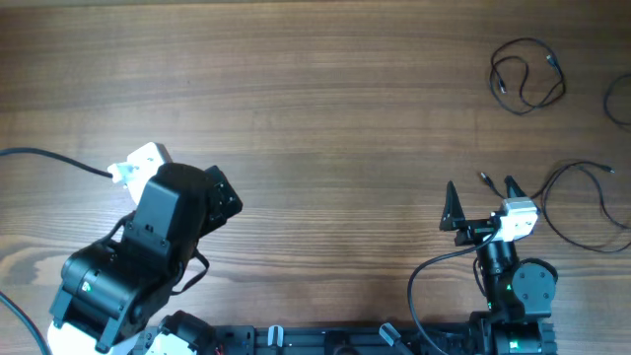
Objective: Untangle cables
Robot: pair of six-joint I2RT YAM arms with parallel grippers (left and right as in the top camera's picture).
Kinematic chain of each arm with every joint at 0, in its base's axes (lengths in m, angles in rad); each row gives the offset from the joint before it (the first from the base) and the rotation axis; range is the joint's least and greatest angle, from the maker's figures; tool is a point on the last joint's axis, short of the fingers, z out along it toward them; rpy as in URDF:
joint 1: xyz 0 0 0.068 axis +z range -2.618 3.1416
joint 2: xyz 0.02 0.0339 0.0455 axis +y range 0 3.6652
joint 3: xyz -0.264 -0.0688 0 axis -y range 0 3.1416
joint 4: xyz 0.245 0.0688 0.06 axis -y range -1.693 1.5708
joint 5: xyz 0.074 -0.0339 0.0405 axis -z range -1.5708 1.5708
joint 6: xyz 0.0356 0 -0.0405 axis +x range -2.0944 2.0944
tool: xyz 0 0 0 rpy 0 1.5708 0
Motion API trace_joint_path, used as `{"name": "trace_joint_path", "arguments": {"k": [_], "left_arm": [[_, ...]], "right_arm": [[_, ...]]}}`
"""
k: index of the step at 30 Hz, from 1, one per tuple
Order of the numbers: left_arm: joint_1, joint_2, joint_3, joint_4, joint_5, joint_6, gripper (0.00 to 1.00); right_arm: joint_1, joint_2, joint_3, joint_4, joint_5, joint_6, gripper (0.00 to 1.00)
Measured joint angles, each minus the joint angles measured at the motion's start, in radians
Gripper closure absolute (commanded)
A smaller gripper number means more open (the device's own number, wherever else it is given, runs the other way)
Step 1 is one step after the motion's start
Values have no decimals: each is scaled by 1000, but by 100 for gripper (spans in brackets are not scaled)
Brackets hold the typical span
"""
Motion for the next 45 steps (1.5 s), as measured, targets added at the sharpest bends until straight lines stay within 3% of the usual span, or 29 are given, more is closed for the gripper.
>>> {"name": "trace_joint_path", "arguments": {"k": [7,12,19,25,29,37,45], "left_arm": [[337,-84,0,0,-10,3,0],[502,-328,-1,-3,-13,3,0],[516,-603,0,-4,-14,3,0],[516,-704,0,-7,-14,3,0],[516,-724,0,-54,-14,3,0],[516,-724,-2,-330,-14,2,0],[516,-806,-2,-332,-14,3,0]], "right_arm": [[1,0,0,0,0,0,0],[1,0,0,0,0,0,0],[1,0,0,0,1,0,0],[1,0,0,0,1,0,0],[1,0,0,0,1,0,0],[1,0,0,0,3,0,0],[1,0,0,0,3,0,0]]}}
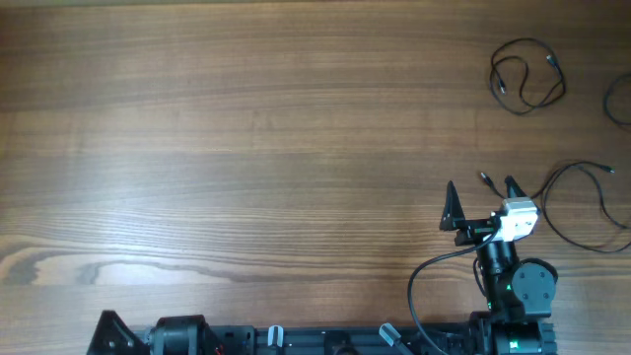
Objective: Untangle cables
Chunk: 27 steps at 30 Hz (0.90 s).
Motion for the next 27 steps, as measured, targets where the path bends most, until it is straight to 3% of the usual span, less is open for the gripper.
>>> {"name": "trace_joint_path", "arguments": {"k": [3,11,15,19,21,27], "left_arm": [[0,-83,4,-8,0,0,0],[0,-90,11,-5,-2,0,0],[0,-92,-48,131,-11,0,0],[0,-90,-222,425,47,3,0],[0,-91,-359,669,80,66,0],[0,-85,-758,1096,330,282,0]], "right_arm": [[0,0,0,0,0,0,0],[0,0,0,0,0,0,0],[0,0,0,0,0,0,0],[0,-1,0,-1,0,0,0],[0,-1,0,1,0,0,0],[0,-2,0,0,0,0,0]]}}
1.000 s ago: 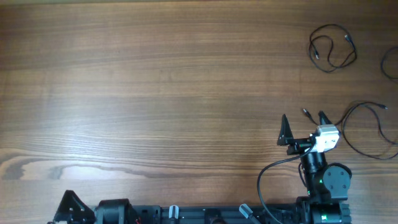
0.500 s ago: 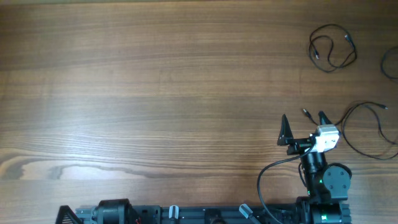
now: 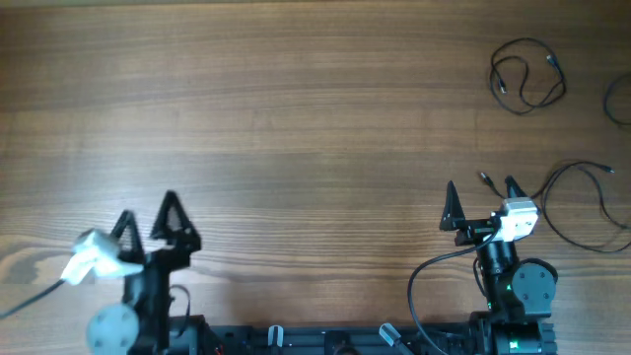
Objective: Untangle cables
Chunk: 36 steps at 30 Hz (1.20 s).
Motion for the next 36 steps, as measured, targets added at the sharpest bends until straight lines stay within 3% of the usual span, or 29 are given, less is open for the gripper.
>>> {"name": "trace_joint_path", "arguments": {"k": [4,7,13,24,36], "left_arm": [[0,0,-237,270,60,40,0],[0,0,-322,333,72,81,0],[0,0,-373,337,117,203,0],[0,0,-437,431,133,237,0],[0,0,-437,420,169,447,0]], "right_arm": [[0,0,0,0,0,0,0],[0,0,0,0,0,0,0],[0,0,0,0,0,0,0],[0,0,0,0,0,0,0],[0,0,0,0,0,0,0]]}}
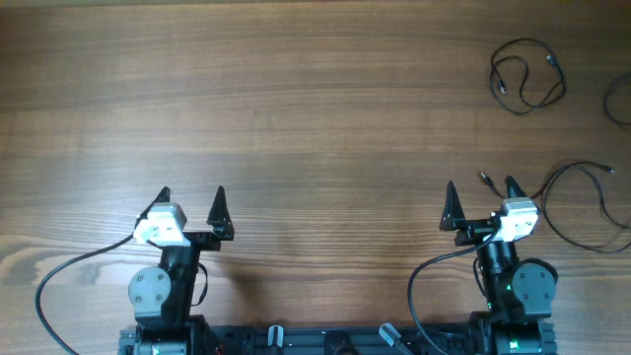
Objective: Untangle cables
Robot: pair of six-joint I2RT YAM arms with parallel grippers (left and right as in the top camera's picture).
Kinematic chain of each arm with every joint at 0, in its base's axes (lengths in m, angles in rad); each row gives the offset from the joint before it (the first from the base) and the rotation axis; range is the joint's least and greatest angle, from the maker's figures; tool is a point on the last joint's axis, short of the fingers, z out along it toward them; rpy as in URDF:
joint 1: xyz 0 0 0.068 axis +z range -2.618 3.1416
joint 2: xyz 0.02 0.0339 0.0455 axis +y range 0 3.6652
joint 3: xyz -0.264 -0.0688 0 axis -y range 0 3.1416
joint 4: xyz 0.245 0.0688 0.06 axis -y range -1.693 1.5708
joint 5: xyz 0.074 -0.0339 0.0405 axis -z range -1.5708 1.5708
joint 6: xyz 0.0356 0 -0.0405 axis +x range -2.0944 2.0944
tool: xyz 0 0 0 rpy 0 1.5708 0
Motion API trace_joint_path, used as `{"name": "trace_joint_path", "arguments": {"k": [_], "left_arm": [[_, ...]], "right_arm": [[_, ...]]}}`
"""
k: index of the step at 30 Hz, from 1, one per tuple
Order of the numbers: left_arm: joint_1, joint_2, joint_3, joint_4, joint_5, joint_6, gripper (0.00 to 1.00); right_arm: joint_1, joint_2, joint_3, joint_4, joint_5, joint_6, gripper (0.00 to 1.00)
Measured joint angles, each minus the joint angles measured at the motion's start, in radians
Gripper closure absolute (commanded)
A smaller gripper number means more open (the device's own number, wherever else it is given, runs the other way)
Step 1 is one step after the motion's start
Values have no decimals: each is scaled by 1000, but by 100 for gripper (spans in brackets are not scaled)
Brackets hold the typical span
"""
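Observation:
Three separate black cables lie on the wooden table's right side. One is a loose coil at the far right back. A second cable curves beside my right arm, and its plug end lies close to the open right gripper, apart from the fingers. Only a piece of a third cable shows at the right edge. My left gripper stands open near the front left, far from all the cables, holding nothing.
The arms' own black leads loop along the front edge, one at the left and one by the right base. The mounting rail runs along the table's front edge.
My left arm was low at the front left, turned askew; now it sits further right and squared up, its fingers pointing to the far side. The right arm and the cables have not moved.
First my left arm was stretched out over the table's left side. Then it was folded back, almost out of view at the front edge. It then showed again at the front left, open, and now stands straight. The right arm and the cables stayed put throughout.

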Motion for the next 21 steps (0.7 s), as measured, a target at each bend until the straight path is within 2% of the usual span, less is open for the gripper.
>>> {"name": "trace_joint_path", "arguments": {"k": [3,7,21], "left_arm": [[0,0,0,0,2,75,0],[0,0,0,0,2,112,0],[0,0,0,0,2,123,0]], "right_arm": [[0,0,0,0,0,0,0],[0,0,0,0,0,0,0],[0,0,0,0,0,0,0]]}}
